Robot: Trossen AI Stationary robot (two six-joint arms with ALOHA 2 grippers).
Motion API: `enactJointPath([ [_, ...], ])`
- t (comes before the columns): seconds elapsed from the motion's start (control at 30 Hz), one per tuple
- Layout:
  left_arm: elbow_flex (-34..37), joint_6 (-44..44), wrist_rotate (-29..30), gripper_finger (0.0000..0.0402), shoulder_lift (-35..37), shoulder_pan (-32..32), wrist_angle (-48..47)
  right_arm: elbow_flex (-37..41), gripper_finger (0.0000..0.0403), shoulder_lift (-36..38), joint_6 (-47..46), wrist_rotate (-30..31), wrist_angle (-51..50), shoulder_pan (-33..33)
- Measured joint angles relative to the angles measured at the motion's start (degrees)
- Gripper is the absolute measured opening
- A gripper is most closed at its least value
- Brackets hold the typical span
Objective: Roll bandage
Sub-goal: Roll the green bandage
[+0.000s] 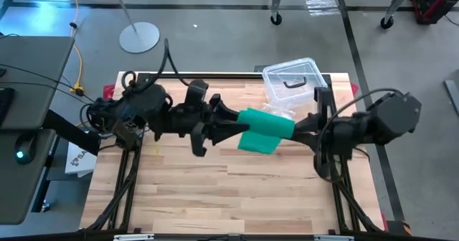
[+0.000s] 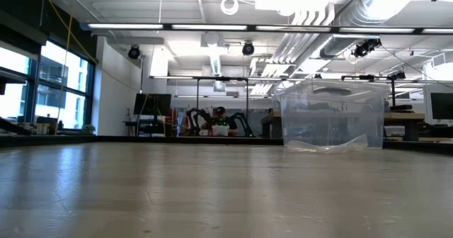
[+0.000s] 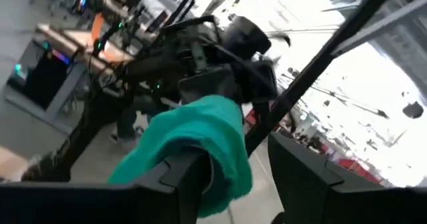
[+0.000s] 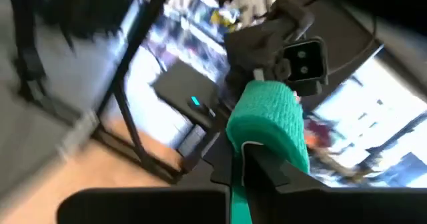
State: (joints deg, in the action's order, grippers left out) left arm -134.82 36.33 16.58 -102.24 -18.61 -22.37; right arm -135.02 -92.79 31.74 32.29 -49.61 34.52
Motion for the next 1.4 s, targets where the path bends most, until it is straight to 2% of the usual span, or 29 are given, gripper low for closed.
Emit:
enactJointPath([
  [0.07, 0.00, 1.31, -0.64, 0.0153, -0.02, 0.65, -0.09, -0.02, 0.0013, -0.19, 3.45, 3.88, -2.35, 1.17],
  [0.13, 0.00, 1.28, -1.55, 0.0132, -0.04, 1.11, -0.16, 0.00, 0.0022, -0.34, 2.73, 6.99, -2.79, 1.79],
  [0.3, -0.14, -3.76, -3.00, 0.0027, 0.17, 1.47, -2.74, 0.17, 0.0056, -0.22, -9.91, 8.36, -1.37, 2.30],
  [0.33, -0.17, -5.46, -3.04, 0.0017, 0.20, 1.46, -3.04, 0.17, 0.0068, 0.01, -13.68, 8.21, -1.29, 2.30],
  [0.47, -0.17, -16.78, -6.21, 0.0020, 0.17, 1.12, -2.68, 0.20, 0.0124, 0.93, -31.88, 4.19, 0.27, 1.50],
  [0.6, -0.22, -29.85, -7.59, 0.0008, -0.13, -0.30, -2.53, 0.20, 0.0176, 1.28, -43.23, 0.80, 2.83, 0.49],
  [0.7, -0.24, -38.31, -8.55, 0.0007, -0.66, -0.98, -2.64, 0.22, 0.0186, 1.19, -47.04, -0.59, 4.42, -0.36],
  [0.77, -0.24, -41.57, -7.98, 0.0013, -1.17, -1.63, -1.99, 0.20, 0.0174, 1.33, -46.94, -1.66, 4.65, -0.70],
  [0.83, -0.24, -39.38, -6.55, 0.0025, -1.64, -1.97, -0.27, 0.19, 0.0139, 1.41, -44.07, -1.70, 4.79, -0.72],
  [0.97, -0.22, -27.89, -7.06, 0.0068, -1.75, -1.30, -0.11, 0.14, 0.0028, 1.44, -36.75, -1.54, 3.95, -0.72],
  [1.0, -0.22, -24.40, -7.30, 0.0080, -1.74, -0.89, -0.16, 0.11, 0.0018, 1.35, -34.71, -1.43, 3.47, -0.72],
  [1.13, -0.15, -7.39, -7.70, 0.0133, -1.64, 0.89, -0.66, 0.00, 0.0023, 1.46, -23.68, -0.84, -1.59, -0.71],
  [1.23, 0.00, 4.74, -8.71, 0.0166, -1.68, 2.46, -1.57, -0.02, 0.0011, 1.44, -12.10, -0.14, -6.83, 0.66],
  [1.3, 0.00, 7.72, -9.29, 0.0179, -1.75, 3.14, -2.48, 0.01, 0.0006, 1.12, -6.60, 1.57, -8.58, 1.75],
  [1.4, 0.00, 7.54, -9.87, 0.0180, -2.03, 3.80, -3.10, 0.09, 0.0013, 0.77, -4.69, 5.39, -8.92, 3.22],
])
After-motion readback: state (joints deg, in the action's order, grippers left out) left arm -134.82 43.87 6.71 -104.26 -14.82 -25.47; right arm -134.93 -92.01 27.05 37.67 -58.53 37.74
